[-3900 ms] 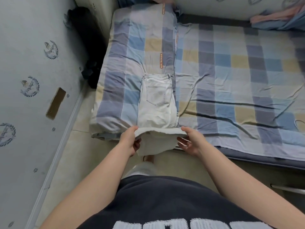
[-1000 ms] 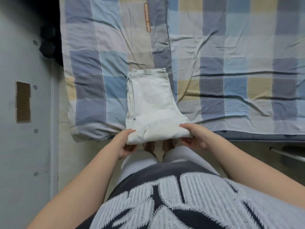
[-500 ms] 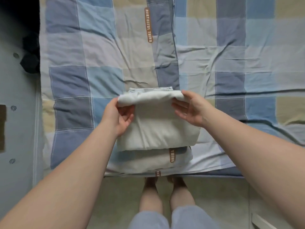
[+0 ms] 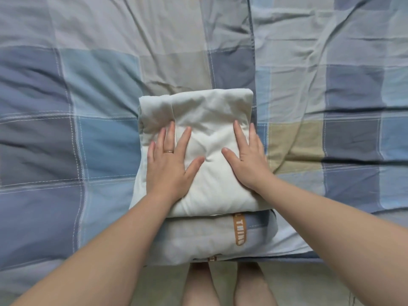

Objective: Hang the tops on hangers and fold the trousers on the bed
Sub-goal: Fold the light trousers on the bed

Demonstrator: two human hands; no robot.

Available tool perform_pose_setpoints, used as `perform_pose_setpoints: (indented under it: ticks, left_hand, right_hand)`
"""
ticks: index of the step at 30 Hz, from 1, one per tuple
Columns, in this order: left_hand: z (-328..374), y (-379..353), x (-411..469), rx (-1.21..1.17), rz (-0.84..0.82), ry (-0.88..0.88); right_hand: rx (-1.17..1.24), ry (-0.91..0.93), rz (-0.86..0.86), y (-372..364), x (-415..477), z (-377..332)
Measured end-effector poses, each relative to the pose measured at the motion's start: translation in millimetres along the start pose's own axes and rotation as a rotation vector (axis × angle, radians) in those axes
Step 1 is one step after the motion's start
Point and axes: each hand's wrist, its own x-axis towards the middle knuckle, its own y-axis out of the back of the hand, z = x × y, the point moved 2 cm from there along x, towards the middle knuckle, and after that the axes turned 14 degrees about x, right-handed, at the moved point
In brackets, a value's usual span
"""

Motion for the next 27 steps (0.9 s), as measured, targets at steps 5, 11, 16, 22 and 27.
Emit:
perform_pose_setpoints:
  ticks: [5,11,16,22,27]
  left_hand:
    - [2.1,12.0,-4.1,-0.087,0.146,0.46]
    - [-21.6,19.4,1.7,-0.435,-0.114,0.804]
    - [-54.6,35.6,13.6,-0.792,-0.413,0.653]
    - [-31.7,71.2,-6.4,-1.089,-0.867,0.611]
    - [-16.6,108.1,-52.8,-1.252,-1.102,0.62]
  right_hand:
    - [0.101,0.035,0.084,8.8,-7.5,-3.4]
    - [0.31,-0.159,0.039,41.8,-2.9,-4.1]
    - [0.489,-0.32,-0.141,56.6,-0.9,2.9]
    - [0.583,-0.386,-0.219,61.1,-20.0,-4.8]
    - [0.565,-0.471,-0.209,80.9,-67.1,-19.5]
